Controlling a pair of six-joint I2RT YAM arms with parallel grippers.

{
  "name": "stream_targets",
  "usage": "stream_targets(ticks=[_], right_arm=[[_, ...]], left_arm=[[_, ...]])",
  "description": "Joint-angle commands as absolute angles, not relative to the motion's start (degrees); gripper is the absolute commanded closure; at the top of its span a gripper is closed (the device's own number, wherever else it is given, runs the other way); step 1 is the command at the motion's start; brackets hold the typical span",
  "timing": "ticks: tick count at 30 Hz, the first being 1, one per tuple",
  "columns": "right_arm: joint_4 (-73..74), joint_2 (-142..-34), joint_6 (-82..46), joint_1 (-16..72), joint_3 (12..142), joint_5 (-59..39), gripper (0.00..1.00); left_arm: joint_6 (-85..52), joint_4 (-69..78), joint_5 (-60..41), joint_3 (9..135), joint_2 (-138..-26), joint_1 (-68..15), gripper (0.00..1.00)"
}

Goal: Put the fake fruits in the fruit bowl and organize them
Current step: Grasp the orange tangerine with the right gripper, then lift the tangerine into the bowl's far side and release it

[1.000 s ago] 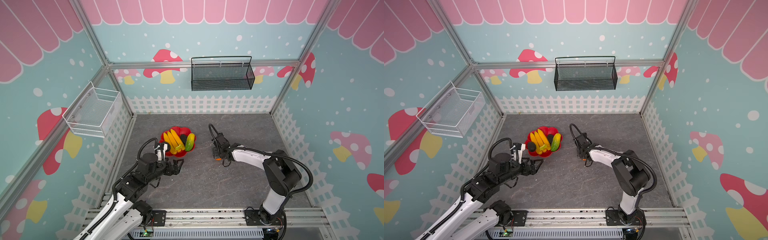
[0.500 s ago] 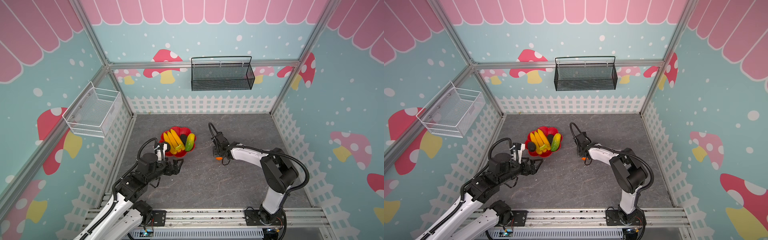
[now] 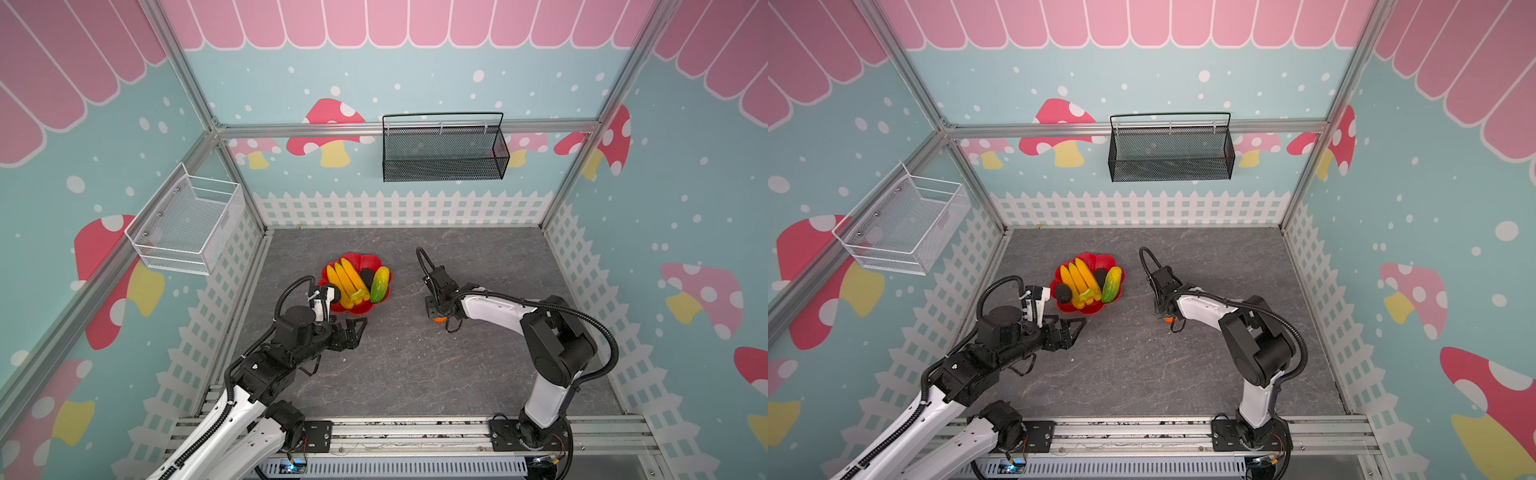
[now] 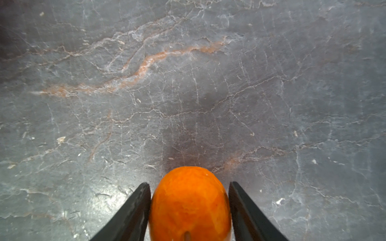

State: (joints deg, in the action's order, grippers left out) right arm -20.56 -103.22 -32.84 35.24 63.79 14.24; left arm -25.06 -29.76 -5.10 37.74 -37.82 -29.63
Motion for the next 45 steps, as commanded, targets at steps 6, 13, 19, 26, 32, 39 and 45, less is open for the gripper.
stream_targets(ticks=[6,13,19,26,32,39,45], right_arm=[[-23.24,-104.08,-32.5,35.07,64.37,13.88,0.49],[-20.09,-102.47,-28.66,35.08,70.09,12.47,0.54],[-15.39,-108.17,-24.0,35.24,83.85,8.2,0.54],[-8.41,-121.64,-20.37,35.66,103.49,-1.27,0.55],[-10.88,-134.73,-19.73,36.39,121.84,-8.8,0.55],[-10.57,-141.64,-20.29,37.36,128.08,-13.1,0.54],[-11.04,-143.68,-20.13,37.78,127.98,-14.1,0.55]], left_arm=[[-24.36,-30.06,-4.27,37.71,-37.92,-29.85,0.0],[-24.43,-30.06,-1.6,37.62,-36.95,-29.88,0.0],[-24.58,-29.97,4.19,37.22,-35.54,-29.72,0.0],[-24.78,-30.83,9.47,36.94,-33.98,-28.75,0.0],[-24.94,-30.94,11.72,36.66,-32.7,-27.86,0.0],[-24.97,-30.89,11.8,36.65,-32.52,-27.45,0.0],[-25.05,-30.94,11.65,36.52,-32.56,-27.42,0.0]])
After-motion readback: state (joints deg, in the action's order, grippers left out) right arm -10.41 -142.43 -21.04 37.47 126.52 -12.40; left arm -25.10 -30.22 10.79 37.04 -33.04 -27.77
